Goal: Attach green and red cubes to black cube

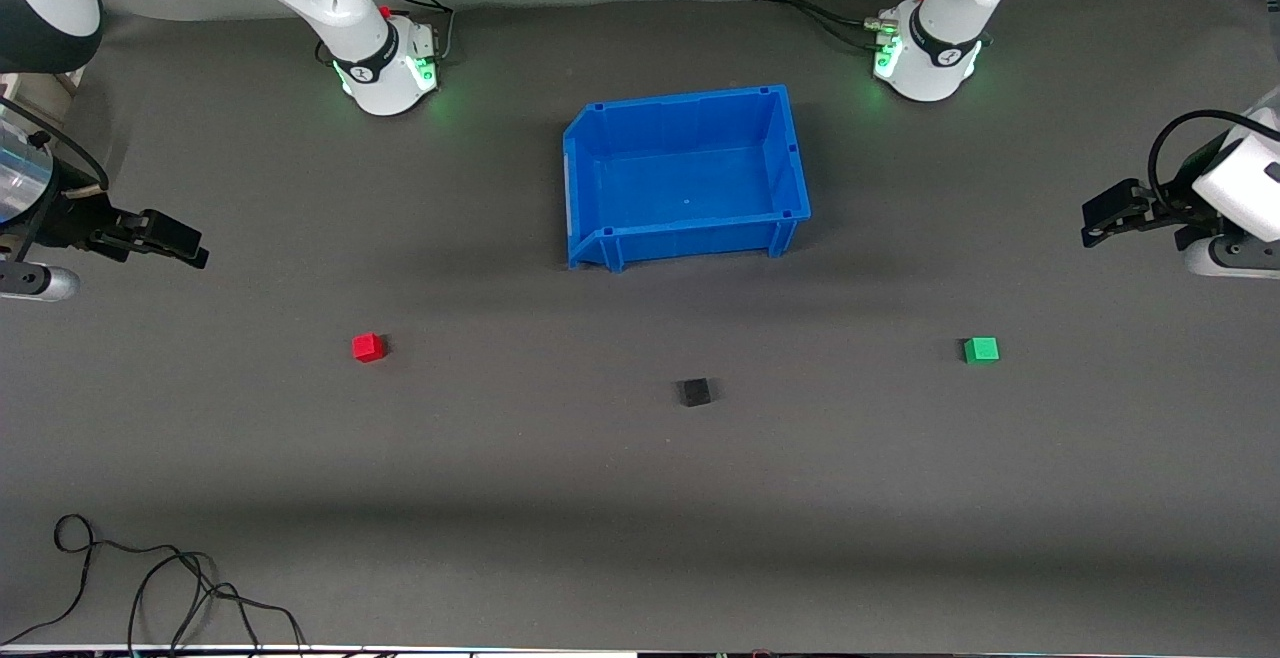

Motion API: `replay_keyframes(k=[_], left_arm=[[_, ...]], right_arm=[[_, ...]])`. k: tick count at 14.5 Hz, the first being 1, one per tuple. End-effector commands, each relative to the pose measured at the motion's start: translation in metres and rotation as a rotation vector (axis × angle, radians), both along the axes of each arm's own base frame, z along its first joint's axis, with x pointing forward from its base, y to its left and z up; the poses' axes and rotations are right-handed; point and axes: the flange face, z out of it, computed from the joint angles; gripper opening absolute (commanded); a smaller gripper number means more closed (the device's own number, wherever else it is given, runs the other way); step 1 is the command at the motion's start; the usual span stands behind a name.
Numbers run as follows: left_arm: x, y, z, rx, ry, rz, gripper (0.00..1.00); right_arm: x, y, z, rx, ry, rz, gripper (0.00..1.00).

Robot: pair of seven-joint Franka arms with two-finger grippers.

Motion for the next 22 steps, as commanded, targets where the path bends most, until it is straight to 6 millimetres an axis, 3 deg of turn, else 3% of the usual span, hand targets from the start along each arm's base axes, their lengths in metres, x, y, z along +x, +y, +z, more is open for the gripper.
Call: replay_keyframes(k=[1, 12, 16, 20, 22], left_arm=[[0.000, 0.000, 0.012, -0.001, -0.010, -0.020, 1.00], [-0.004, -0.002, 0.020, -0.002, 0.007, -0.022, 1.00], [0.003, 0.002, 0.009, -0.010, 0.021, 0.001, 1.00], [0.005, 0.016, 0.008, -0.017, 0.023, 0.036, 1.00], [0.006, 0.044, 0.002, -0.034, 0.036, 0.192, 1.00]], right_arm=[[-0.004, 0.000, 0.003, 0.016, -0.003, -0.027, 1.00], [-0.004, 0.001, 0.003, 0.016, -0.003, -0.025, 1.00], [-0.009, 0.005, 0.000, 0.015, 0.038, -0.005, 1.00], [-0.007, 0.011, -0.009, 0.016, 0.063, 0.013, 1.00], [0.004, 0.030, -0.034, 0.011, 0.094, 0.045, 1.00]])
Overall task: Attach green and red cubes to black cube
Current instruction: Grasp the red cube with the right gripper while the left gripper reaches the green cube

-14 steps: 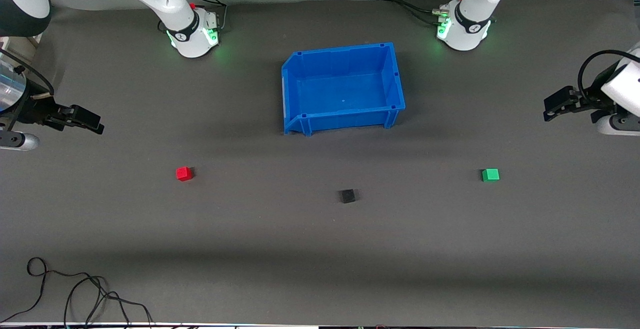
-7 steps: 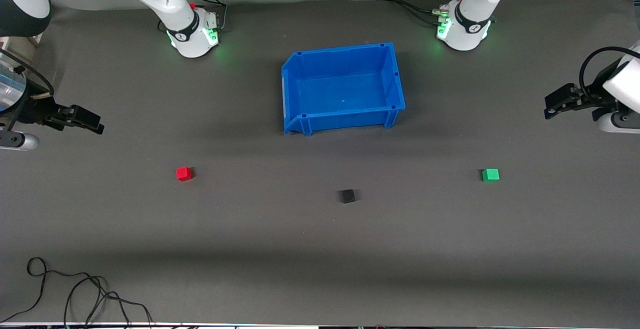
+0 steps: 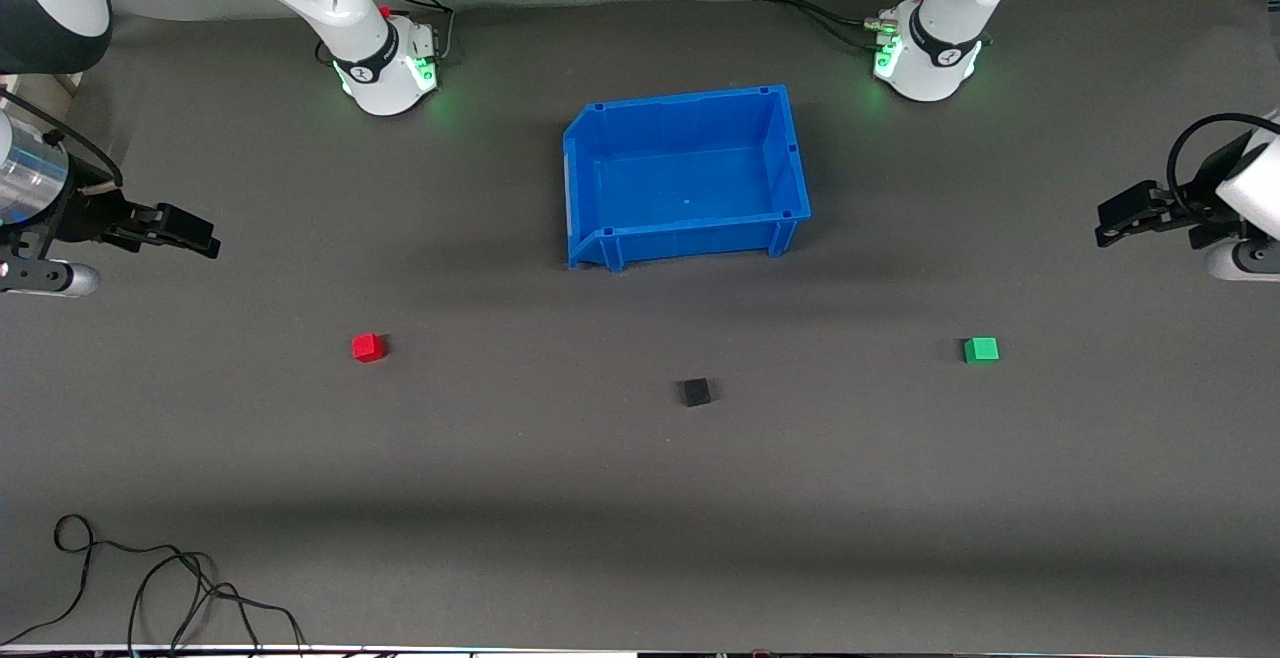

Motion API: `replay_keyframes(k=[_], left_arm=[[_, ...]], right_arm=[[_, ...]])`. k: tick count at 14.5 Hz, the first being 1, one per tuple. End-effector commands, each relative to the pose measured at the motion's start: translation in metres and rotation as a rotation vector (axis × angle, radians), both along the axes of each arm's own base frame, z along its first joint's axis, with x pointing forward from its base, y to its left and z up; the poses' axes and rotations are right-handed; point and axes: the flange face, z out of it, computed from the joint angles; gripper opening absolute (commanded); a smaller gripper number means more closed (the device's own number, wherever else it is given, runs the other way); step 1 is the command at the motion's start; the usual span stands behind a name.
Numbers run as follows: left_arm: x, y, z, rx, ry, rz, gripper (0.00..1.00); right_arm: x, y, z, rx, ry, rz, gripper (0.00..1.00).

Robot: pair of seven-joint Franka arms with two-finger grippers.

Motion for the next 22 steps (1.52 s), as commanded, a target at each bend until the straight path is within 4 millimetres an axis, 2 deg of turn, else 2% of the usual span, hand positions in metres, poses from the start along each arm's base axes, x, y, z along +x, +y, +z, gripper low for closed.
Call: replay_keyframes(k=[1, 3, 4, 7, 11, 13, 14, 15, 18, 20, 22], left_arm=[[0.003, 0.037, -0.002, -0.071, 0.022, 0.239, 1.00], [0.004, 0.078, -0.015, -0.175, 0.070, 0.523, 1.00], [0.002, 0.087, -0.016, -0.228, 0.101, 0.666, 1.00], [0.007, 0.096, -0.031, -0.283, 0.222, 1.095, 1.00], [0.021, 0.103, -0.069, -0.273, 0.377, 1.455, 1.00], [0.020, 0.105, -0.093, -0.282, 0.441, 1.492, 1.00], [0.016, 0.116, -0.107, -0.312, 0.466, 1.522, 1.00], [0.011, 0.122, -0.127, -0.338, 0.491, 1.533, 1.00], [0.001, 0.122, -0.177, -0.383, 0.479, 1.457, 1.00], [-0.001, 0.122, -0.210, -0.425, 0.475, 1.478, 1.00], [0.002, 0.117, -0.244, -0.427, 0.469, 1.485, 1.00]], right_arm=[[0.015, 0.025, -0.042, 0.006, 0.052, 0.040, 1.00], [0.024, 0.028, -0.086, 0.001, 0.091, 0.044, 1.00], [0.025, 0.027, -0.103, 0.002, 0.087, 0.050, 1.00], [0.024, 0.016, -0.160, 0.011, 0.072, 0.120, 1.00], [0.026, 0.010, -0.235, 0.006, 0.042, 0.134, 1.00], [0.027, 0.010, -0.279, 0.004, 0.004, 0.161, 1.00], [0.028, 0.009, -0.300, 0.004, -0.009, 0.166, 1.00], [0.029, 0.010, -0.318, 0.001, -0.022, 0.173, 1.00], [0.026, 0.015, -0.365, -0.002, -0.043, 0.211, 1.00], [0.026, 0.014, -0.380, 0.000, -0.053, 0.258, 1.00], [0.026, 0.014, -0.384, 0.001, -0.047, 0.257, 1.00]])
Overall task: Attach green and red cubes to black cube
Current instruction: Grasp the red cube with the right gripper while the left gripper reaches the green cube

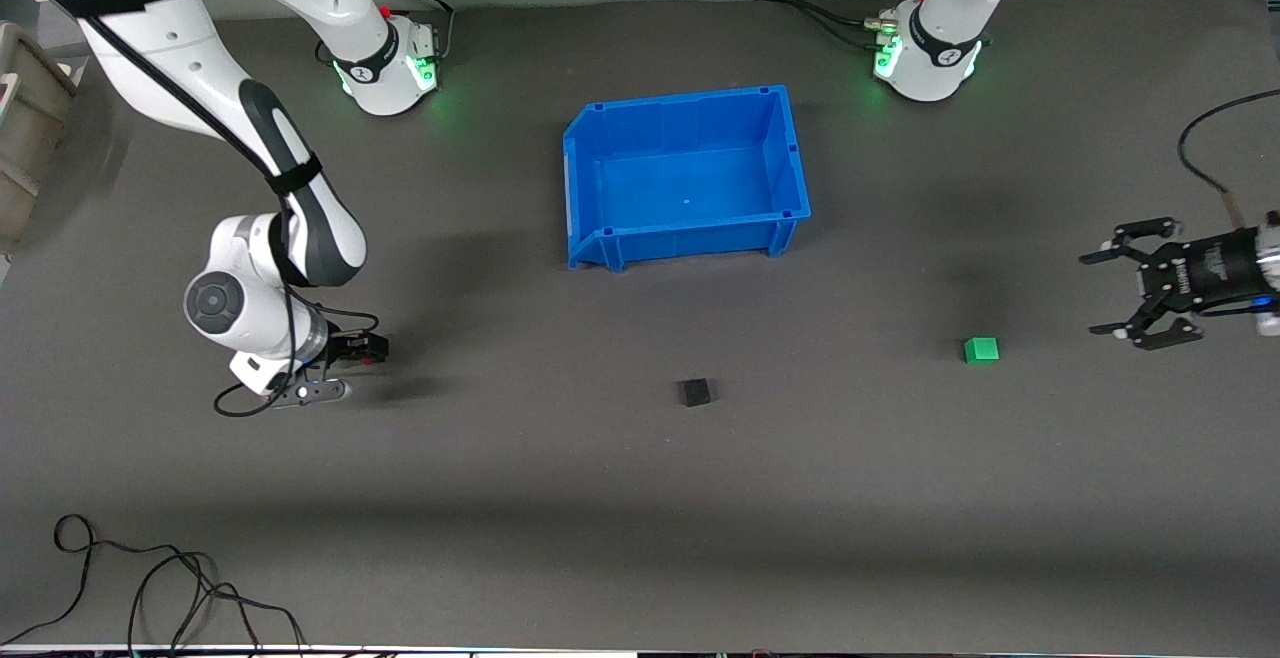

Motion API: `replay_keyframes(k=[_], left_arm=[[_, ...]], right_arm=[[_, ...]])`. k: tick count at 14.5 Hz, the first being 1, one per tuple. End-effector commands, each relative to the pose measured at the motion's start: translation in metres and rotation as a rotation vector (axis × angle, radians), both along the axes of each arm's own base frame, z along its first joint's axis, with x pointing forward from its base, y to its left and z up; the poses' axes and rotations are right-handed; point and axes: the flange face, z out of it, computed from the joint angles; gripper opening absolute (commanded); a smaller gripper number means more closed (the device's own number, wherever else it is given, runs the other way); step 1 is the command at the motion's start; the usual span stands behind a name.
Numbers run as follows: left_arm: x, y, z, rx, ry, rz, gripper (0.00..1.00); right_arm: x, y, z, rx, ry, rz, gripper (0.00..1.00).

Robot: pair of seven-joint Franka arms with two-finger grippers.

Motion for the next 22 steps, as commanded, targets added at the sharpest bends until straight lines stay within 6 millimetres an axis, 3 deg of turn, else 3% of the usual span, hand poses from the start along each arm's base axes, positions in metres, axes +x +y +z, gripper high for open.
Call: replay_keyframes(k=[1, 3, 7, 10, 14, 22], left_arm=[[-0.001, -0.003, -0.040, -0.022, -0.031, -0.005, 1.00], [-0.002, 0.001, -0.069, -0.055, -0.066, -0.037, 1.00], [-0.010, 0.004, -0.122, -0.059, -0.091, 0.001, 1.00], [-0.011, 0.002, -0.153, -0.036, -0.080, 0.035, 1.00], [-0.010, -0.003, -0.178, -0.023, -0.089, 0.106, 1.00], [-0.020, -0.005, -0.214, -0.042, -0.134, 0.062, 1.00]], right_arm=[[0.002, 0.001, 0.004, 0.010, -0.014, 0.026, 1.00], [0.002, 0.002, 0.003, 0.011, -0.013, 0.024, 0.99], [0.001, 0.002, 0.003, 0.041, -0.010, -0.020, 0.60], [0.001, 0.002, 0.002, 0.049, -0.007, -0.032, 0.59], [0.001, 0.001, 0.002, 0.049, -0.006, -0.035, 0.55], [-0.001, 0.001, 0.000, 0.049, 0.004, -0.037, 0.55]])
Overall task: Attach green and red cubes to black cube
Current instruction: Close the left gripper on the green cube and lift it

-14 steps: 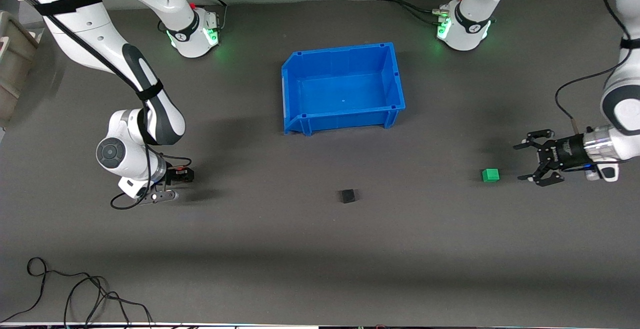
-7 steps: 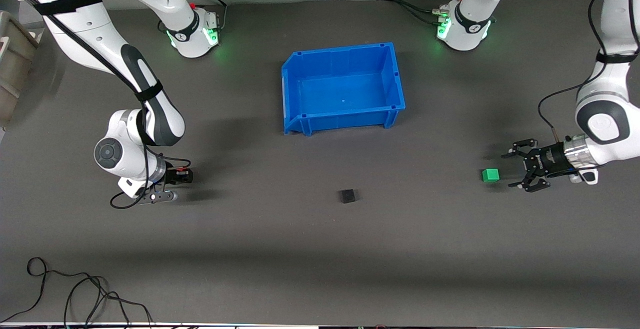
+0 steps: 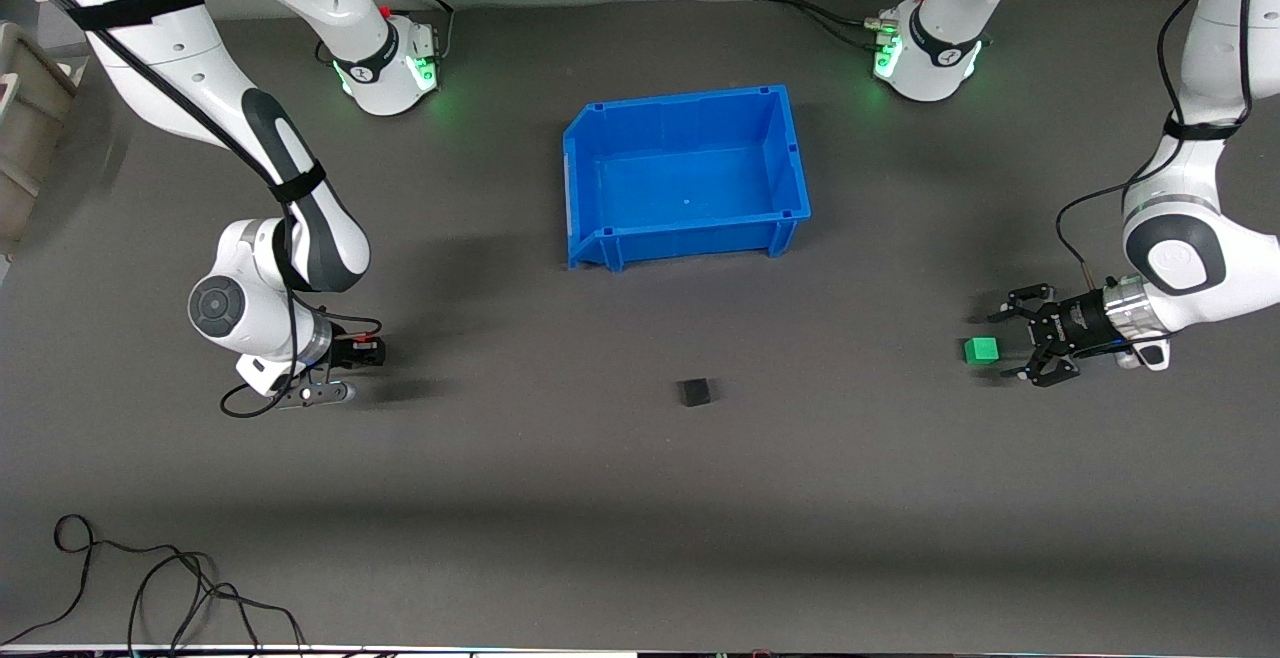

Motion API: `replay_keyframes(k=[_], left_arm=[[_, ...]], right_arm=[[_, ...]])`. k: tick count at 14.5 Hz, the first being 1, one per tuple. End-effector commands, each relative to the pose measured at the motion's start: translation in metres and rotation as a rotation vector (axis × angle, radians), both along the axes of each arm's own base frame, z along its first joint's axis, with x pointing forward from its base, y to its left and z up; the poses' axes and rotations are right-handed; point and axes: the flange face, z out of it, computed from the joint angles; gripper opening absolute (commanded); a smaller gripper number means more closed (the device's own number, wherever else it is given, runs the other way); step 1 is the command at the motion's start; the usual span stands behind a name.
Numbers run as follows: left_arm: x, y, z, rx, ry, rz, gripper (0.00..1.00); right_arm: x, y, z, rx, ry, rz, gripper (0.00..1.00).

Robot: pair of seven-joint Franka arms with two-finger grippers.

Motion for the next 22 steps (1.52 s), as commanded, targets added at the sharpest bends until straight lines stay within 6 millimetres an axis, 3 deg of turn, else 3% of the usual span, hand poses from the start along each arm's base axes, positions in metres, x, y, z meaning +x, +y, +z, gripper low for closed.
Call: replay_keyframes(k=[1, 3, 4, 5, 7, 9, 11, 16, 17, 19, 20, 22], left_arm=[[-0.004, -0.003, -0.007, 0.004, -0.025, -0.017, 1.00], [-0.005, -0.003, -0.010, 0.007, -0.027, -0.022, 1.00], [-0.005, -0.001, -0.011, 0.008, -0.026, -0.019, 0.95], [-0.006, -0.002, -0.013, 0.006, -0.023, -0.019, 0.86], [-0.006, -0.001, -0.013, 0.006, -0.023, -0.019, 0.56], [-0.006, -0.001, -0.013, 0.006, -0.023, -0.017, 0.40], [-0.001, 0.001, -0.003, 0.003, -0.034, -0.013, 0.38], [0.033, 0.000, 0.055, -0.062, -0.017, 0.021, 0.38], [0.041, 0.002, 0.068, -0.077, -0.006, 0.005, 0.38], [0.054, -0.005, 0.085, -0.076, 0.006, -0.027, 0.38], [0.059, -0.014, 0.090, -0.073, -0.007, -0.042, 0.38], [0.074, -0.062, 0.095, -0.076, -0.017, -0.089, 0.38]], right_arm=[[0.000, 0.002, 0.002, 0.015, 0.001, 0.010, 0.55], [-0.001, 0.002, 0.002, 0.016, 0.001, 0.011, 0.55], [-0.001, 0.002, 0.000, 0.016, 0.004, 0.011, 0.55], [-0.001, 0.003, 0.000, 0.016, 0.004, 0.013, 0.55], [-0.002, 0.003, -0.001, 0.016, 0.006, 0.013, 0.55], [-0.003, 0.004, -0.002, 0.015, 0.009, 0.013, 0.55], [-0.003, 0.004, -0.003, 0.015, 0.010, 0.013, 0.49], [-0.003, 0.005, -0.004, 0.016, 0.012, 0.014, 0.05], [-0.003, 0.005, -0.002, 0.017, 0.009, 0.010, 0.00], [0.002, 0.008, 0.012, 0.044, -0.013, -0.033, 0.00], [0.005, 0.008, 0.022, 0.072, -0.025, -0.068, 0.00], [0.015, 0.009, 0.043, 0.140, -0.007, -0.140, 0.00]])
